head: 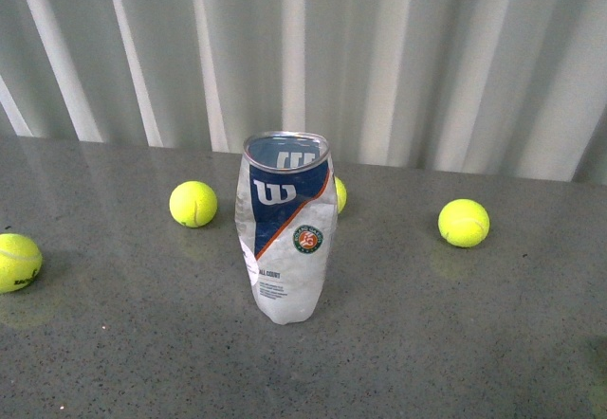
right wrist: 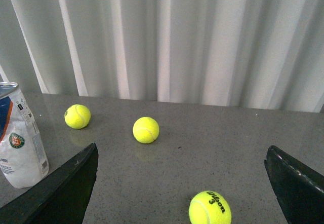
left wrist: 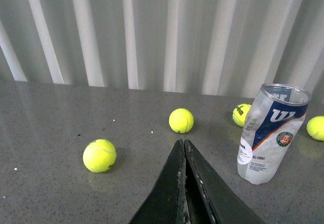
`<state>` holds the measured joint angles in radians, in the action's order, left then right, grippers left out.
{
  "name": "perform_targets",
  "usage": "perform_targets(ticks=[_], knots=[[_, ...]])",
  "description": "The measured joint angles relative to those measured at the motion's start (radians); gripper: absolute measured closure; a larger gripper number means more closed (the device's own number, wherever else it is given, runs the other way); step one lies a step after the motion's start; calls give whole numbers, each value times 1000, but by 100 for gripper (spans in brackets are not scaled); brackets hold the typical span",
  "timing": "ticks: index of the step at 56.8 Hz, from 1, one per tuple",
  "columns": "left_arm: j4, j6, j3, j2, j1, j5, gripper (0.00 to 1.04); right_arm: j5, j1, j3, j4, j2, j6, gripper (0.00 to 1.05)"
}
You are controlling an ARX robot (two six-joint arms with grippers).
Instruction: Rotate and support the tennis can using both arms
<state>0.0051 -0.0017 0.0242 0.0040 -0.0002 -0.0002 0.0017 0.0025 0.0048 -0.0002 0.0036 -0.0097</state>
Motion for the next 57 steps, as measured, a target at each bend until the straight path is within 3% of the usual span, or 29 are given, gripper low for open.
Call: perform_targets(ticks=[13,30,35,57], knots=[[-3,-1,0,0,0,0,98,0,0,0,0,0,0,7],[-3,-1,0,0,0,0,23,0,0,0,0,0,0,7],[-3,0,0,0,0,0,5,0,0,0,0,0,0,7],[-3,-1,0,0,0,0,7,0,0,0,0,0,0,7]])
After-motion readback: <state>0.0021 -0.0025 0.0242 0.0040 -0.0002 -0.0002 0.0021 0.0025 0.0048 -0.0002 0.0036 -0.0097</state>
